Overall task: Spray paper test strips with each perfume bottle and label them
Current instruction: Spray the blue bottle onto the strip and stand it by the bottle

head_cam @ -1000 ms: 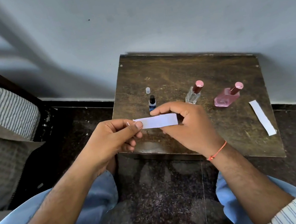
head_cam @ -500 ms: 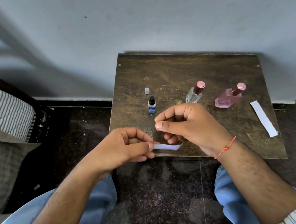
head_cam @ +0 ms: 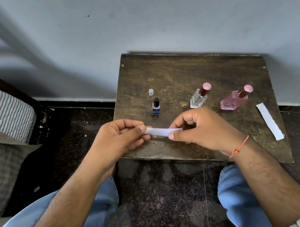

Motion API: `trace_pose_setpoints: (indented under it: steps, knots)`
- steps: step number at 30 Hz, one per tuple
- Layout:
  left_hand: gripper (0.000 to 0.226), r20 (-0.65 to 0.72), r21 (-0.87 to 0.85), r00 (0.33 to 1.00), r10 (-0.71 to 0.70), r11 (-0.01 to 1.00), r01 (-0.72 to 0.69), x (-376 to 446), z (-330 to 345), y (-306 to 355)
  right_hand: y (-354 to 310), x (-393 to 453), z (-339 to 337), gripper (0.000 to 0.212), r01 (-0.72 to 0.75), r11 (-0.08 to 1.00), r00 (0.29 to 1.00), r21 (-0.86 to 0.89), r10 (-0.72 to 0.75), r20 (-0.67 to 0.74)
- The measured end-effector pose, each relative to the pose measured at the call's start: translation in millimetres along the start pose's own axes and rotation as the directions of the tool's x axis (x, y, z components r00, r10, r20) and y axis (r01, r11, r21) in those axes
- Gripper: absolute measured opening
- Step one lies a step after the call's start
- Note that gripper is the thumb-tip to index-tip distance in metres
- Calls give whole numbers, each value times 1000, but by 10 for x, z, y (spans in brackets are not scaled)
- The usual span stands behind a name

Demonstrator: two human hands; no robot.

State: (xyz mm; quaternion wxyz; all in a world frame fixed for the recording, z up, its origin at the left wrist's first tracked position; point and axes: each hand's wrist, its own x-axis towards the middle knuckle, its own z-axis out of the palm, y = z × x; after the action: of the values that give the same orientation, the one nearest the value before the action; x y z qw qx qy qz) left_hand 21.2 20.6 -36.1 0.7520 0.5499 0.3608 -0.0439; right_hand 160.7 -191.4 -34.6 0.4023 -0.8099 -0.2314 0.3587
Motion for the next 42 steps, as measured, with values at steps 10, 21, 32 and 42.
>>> trace_pose_setpoints:
  steps: [10, 21, 32, 42]
  knots:
    - [30, 311, 345, 944, -109, 939, -5, -17, -18, -74, -15, 36, 135, 7, -11, 973, 999, 231, 4, 33]
    - [24, 145, 229, 989, 1, 973, -35, -4, 63, -57, 20, 177, 296, 39, 193, 981, 884, -1, -174, -434]
    - [31, 169, 91, 977, -128, 989, 114, -45, 75, 21, 52, 336, 545, 50, 208, 953, 861, -220, -285, -421]
    - [47, 120, 126, 993, 20, 991, -36, -18, 71, 4, -2, 259, 487, 26, 190, 934, 928, 303, -70, -367]
